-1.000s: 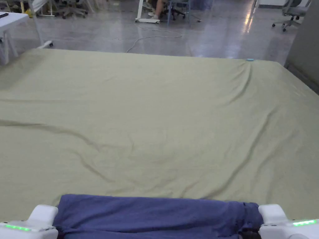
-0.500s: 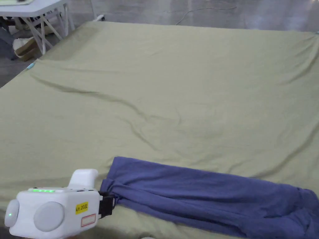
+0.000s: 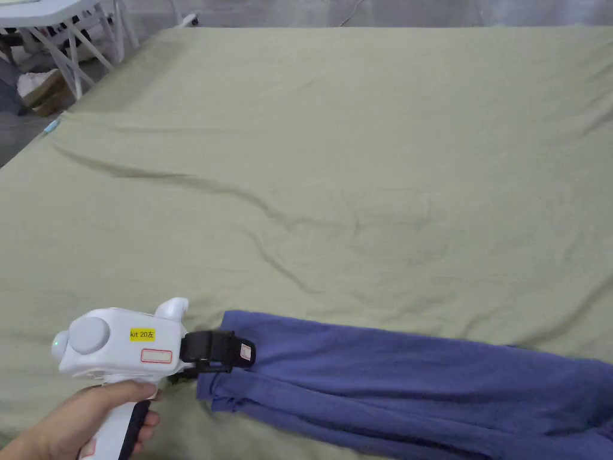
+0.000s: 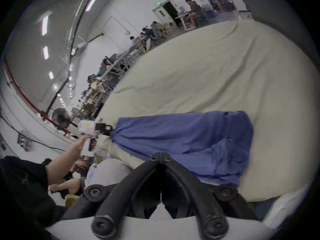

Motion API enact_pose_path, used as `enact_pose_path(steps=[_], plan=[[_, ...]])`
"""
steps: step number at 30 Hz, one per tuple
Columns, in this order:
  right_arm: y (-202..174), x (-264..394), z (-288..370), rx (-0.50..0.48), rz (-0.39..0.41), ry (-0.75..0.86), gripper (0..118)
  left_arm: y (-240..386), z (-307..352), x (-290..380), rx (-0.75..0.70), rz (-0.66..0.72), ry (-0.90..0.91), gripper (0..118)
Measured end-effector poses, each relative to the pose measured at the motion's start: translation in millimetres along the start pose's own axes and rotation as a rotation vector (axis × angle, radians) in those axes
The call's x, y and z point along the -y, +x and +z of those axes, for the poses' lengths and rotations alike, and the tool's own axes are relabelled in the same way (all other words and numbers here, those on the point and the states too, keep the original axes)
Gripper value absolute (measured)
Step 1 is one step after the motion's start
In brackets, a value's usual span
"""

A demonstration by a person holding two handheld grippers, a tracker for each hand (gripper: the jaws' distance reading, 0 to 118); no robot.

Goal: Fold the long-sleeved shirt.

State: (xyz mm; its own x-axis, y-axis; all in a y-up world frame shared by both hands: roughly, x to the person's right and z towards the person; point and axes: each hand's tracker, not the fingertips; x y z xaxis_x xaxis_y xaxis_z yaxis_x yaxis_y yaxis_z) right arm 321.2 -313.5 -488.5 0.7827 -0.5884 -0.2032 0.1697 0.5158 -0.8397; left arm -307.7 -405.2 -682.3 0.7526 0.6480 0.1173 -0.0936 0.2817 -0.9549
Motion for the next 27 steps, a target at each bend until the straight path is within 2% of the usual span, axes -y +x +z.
enact_pose_path(steps=[1,3,5,6,7,8,9,10,11,12,14,15,16,21,23,25,27], plan=[[1,2,-2,-0.03,-0.008,-0.001,0,-2,2,-3,0.044,0.016,0.028,117],[0,5,-5,-0.038,0.0,0.005,0,-18,-2,-4,0.273,0.137,0.039,116],[-1,5,-11,-0.048,0.009,0.0,0,-16,-29,4,0.516,0.274,-0.034,112],[-1,4,-14,-0.046,0.011,-0.005,0,-11,-48,8,0.452,0.277,-0.087,112],[-2,3,-16,-0.04,0.013,-0.012,0,6,-52,10,0.345,0.176,-0.047,113],[-2,1,-19,-0.032,0.014,-0.017,0,24,-51,8,0.366,0.071,-0.004,112],[-2,-1,-21,-0.024,0.014,-0.017,0,30,-52,7,0.378,0.053,0.001,111],[-2,-2,-22,-0.022,0.013,-0.018,0,28,-57,7,0.378,0.1,-0.008,92],[-4,-5,-24,-0.02,0.009,-0.018,0,24,-59,7,0.396,0.176,-0.002,40],[-5,-7,-25,-0.019,0.005,-0.019,0,21,-55,5,0.41,0.21,0.015,2],[-8,-12,-28,-0.008,0.005,-0.018,0,12,-58,12,0.266,0.286,0.06,2],[-15,-15,-29,0.005,0.012,-0.017,0,5,-61,17,0.321,0.318,0.0,2],[-19,-17,-31,0.018,0.018,-0.017,0,-1,-55,18,0.394,0.328,0.023,2],[-31,-30,-28,0.062,0.029,-0.01,0,-11,11,13,0.547,0.352,0.159,2],[-37,-35,-27,0.07,0.027,-0.002,0,-10,36,4,0.508,0.352,0.145,2],[-40,-40,-28,0.074,0.016,0.006,0,-11,63,-6,0.429,0.276,0.16,2],[-43,-43,-29,0.07,0.008,0.01,0,-22,91,-12,0.432,0.3,0.168,2]])
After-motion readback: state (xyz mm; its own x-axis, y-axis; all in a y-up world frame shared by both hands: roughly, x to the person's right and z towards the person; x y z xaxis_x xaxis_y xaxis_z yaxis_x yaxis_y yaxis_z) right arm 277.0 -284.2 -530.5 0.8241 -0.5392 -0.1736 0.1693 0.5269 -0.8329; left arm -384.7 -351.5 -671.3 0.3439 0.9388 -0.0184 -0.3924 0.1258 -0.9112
